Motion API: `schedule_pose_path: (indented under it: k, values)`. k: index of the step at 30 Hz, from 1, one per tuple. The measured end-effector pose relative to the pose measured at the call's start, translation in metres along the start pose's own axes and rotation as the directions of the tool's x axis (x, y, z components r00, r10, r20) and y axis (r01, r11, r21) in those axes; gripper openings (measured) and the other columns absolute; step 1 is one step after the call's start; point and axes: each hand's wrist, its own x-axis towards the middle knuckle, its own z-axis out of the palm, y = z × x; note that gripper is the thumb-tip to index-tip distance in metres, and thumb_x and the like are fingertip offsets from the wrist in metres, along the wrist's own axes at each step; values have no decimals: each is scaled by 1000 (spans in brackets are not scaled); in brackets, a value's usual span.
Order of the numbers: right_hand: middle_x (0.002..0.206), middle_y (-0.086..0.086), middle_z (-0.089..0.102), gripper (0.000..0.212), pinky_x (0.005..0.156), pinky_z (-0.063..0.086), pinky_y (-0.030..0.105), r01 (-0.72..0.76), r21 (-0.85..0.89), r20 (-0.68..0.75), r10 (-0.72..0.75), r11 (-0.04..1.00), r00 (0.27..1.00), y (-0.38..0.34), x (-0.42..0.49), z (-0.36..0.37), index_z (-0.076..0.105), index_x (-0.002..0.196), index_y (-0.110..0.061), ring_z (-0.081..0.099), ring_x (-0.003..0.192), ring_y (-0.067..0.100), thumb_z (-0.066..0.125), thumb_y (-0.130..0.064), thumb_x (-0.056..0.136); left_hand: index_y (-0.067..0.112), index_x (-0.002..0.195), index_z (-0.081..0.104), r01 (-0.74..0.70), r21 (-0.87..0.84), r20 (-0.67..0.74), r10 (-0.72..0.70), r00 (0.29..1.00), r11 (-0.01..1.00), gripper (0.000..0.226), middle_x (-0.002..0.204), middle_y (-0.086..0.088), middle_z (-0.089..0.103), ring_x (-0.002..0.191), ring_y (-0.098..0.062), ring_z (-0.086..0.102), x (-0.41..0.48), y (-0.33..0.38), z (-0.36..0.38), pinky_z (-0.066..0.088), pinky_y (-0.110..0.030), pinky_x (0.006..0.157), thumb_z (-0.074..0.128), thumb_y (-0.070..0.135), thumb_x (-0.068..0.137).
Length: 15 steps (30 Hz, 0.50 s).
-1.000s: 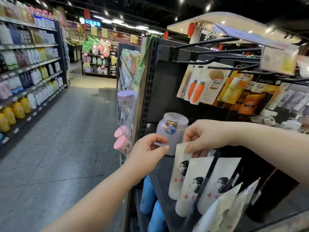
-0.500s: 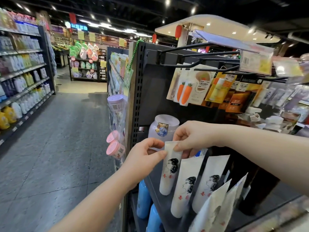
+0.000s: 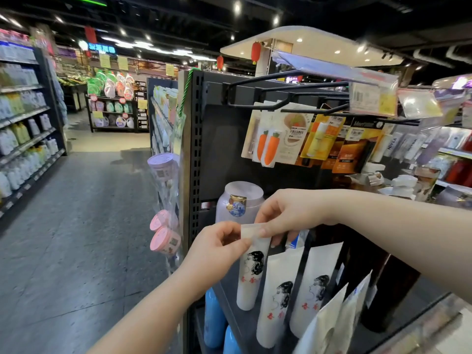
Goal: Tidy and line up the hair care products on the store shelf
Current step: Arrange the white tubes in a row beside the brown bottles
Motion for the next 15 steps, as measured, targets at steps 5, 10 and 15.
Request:
schedule_pose_path:
  k: [5,10,15]
  values:
    - [104,2,70,27,75,57,27,-38,74,-103,46,997,994,8,4,-19,65,101,-22,70,88,13,47,-41,93,22,84,71,2,-153,3,-2,1000,988,26,81,3,73,74,-4,65,14,5,-5,49,-21,69,59,44,76]
    - [106,6,69,19,79,57,31,-128,69,-173,138,989,975,31,20,-37,65,103,-18,70,93,18,52,-28,94,13,84,69,86,-163,2,-87,996,983,26,82,-3,71,81,-17,64,54,12,-9,49,-38,81,48,24,94]
    - [91,1,67,11,62,52,22,-256,-15,-181,249,967,951,59,39,-41,64,92,-21,67,87,16,54,-24,93,12,98,63,156,6,310,-151,939,988,15,82,2,64,74,-9,59,92,17,10,43,-21,67,50,19,94]
